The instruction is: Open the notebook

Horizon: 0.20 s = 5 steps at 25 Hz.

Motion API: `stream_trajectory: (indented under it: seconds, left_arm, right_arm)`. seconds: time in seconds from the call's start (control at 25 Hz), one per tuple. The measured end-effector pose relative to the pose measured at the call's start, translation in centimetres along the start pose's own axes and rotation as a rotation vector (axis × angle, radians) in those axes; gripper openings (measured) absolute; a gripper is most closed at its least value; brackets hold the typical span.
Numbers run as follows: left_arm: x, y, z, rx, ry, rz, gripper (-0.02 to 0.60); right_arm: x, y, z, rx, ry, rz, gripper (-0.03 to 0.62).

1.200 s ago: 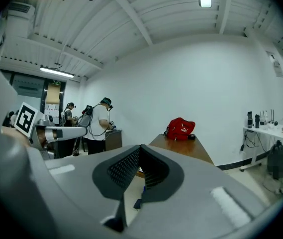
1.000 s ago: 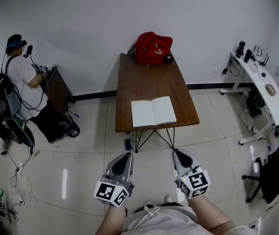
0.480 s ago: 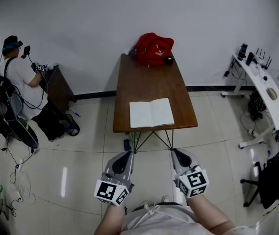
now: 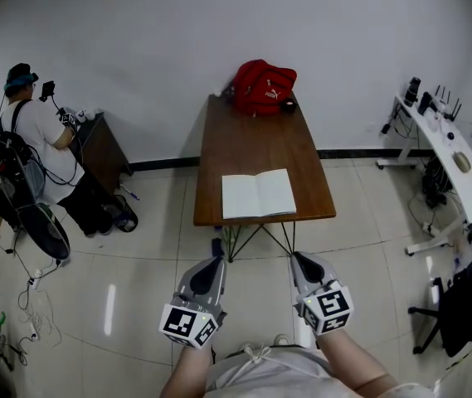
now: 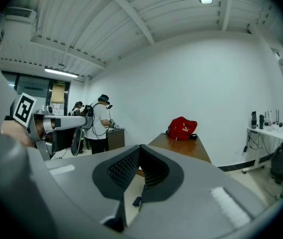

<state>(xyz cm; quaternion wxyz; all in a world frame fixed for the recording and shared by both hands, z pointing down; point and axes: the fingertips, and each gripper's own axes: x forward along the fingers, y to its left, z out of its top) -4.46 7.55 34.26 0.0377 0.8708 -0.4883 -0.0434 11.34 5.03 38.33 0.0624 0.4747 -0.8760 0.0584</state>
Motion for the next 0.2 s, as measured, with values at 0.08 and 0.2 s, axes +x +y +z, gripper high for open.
stream_trajectory:
  seconds: [0.08,0.2]
  left_arm:
    - [-0.21,0.07,0.11,0.006,0.001,0.001,0.005]
    - [-0.54,0.13,0.31,0.006,-0.001,0.004,0.005]
  right_arm:
    - [-0.06,0.17,0.01,-0.001,0.0,0.0,0.008]
    - [-0.18,0.56,0.1,-0.003,0.001,0.005,0.008]
